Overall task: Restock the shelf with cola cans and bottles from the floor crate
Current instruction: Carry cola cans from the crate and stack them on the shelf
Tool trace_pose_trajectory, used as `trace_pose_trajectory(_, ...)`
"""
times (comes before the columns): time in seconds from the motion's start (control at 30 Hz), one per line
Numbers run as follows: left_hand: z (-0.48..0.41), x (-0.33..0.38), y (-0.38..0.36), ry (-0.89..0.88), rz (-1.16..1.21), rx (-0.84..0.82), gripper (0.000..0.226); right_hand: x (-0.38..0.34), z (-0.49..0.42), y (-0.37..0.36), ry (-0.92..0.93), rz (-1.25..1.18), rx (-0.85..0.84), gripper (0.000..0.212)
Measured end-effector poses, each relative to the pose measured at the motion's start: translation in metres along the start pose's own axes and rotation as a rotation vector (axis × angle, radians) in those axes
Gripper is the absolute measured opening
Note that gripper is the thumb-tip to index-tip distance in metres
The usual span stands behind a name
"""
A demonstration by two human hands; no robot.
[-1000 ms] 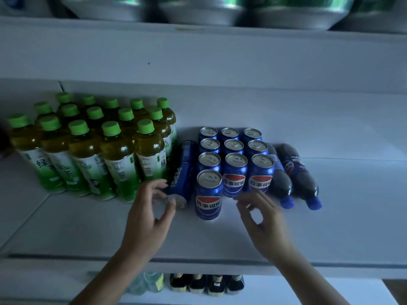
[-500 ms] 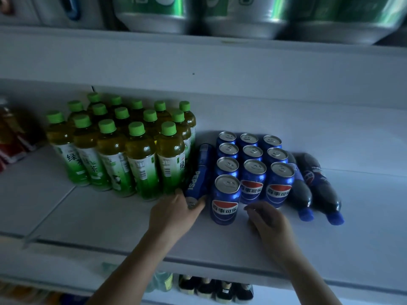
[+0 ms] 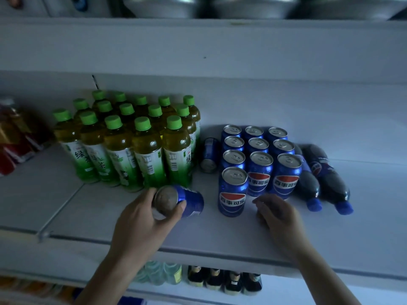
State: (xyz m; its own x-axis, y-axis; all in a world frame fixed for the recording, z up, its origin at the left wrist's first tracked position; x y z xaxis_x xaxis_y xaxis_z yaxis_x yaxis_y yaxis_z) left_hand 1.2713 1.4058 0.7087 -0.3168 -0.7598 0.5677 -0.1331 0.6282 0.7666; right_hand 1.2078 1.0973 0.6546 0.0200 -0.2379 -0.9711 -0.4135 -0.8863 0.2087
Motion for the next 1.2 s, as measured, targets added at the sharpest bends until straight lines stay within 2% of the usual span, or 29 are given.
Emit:
trace_pose_trajectory(0.2, -0.007, 0.011, -0.001, -0.114, 0.038, -0.030, 0.040, -0.003, 0.001, -0.002, 0.009, 0.028, -0.014, 0.018)
trace_pose_trajectory(0.33, -0.005, 0.006, -0.003, -0.080, 0.240, -0.091, 0.038, -0.003, 0.001, -0.001, 0.005, 0.043, -0.009, 0.017)
trace_pose_trajectory(0.47, 0.006, -0.003, -0.012, -0.025, 0.462, -0.204, 0.053, -0.004, 0.004, -0.003, 0.034, 0.119, -0.015, 0.019)
trace_pose_trajectory(0.6, 0.019, -0.008, -0.023, -0.017, 0.436, -0.198, 0.070, -0.005, 0.001, -0.004, 0.000, 0.100, -0.010, 0.021)
trace_pose_trajectory(0.8, 0.033, 0.017, -0.045, -0.092, 0.439, -0.280, 0.067, -0.008, 0.000, -0.006, 0.013, 0.049, -0.037, 0.019)
trace_pose_trajectory(1.0, 0.049, 0.066, -0.078, -0.185, 0.517, -0.330, 0.071, -0.018, 0.017, 0.009, 0.113, -0.219, 0.114, 0.027)
trace_pose_trajectory(1.07, 0.052, 0.082, -0.090, -0.234, 0.547, -0.364, 0.073, -0.022, 0.026, 0.013, 0.149, -0.298, 0.113, 0.025)
trace_pose_trajectory(1.13, 0.052, 0.098, -0.099, -0.264, 0.559, -0.411, 0.074, -0.019, 0.035, 0.017, 0.121, -0.344, 0.054, 0.022)
trace_pose_trajectory(1.2, 0.050, 0.113, -0.107, -0.320, 0.537, -0.449, 0.075, -0.012, 0.040, 0.024, 0.006, -0.411, 0.031, 0.033)
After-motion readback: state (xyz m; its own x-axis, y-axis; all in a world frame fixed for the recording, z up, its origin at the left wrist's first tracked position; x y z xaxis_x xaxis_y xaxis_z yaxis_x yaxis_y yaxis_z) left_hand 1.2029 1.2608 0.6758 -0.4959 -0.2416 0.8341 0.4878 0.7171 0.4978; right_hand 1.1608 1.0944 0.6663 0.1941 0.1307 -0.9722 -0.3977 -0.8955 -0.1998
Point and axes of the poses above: each hand's wrist, its own z-axis away from the middle knuckle, its own y-axis out of the back of the hand, x = y × z, the point moved 3 cm from there along -z, towards the middle knuckle, and after that the axes turned 6 degrees about -z, right-handed, at the moved point
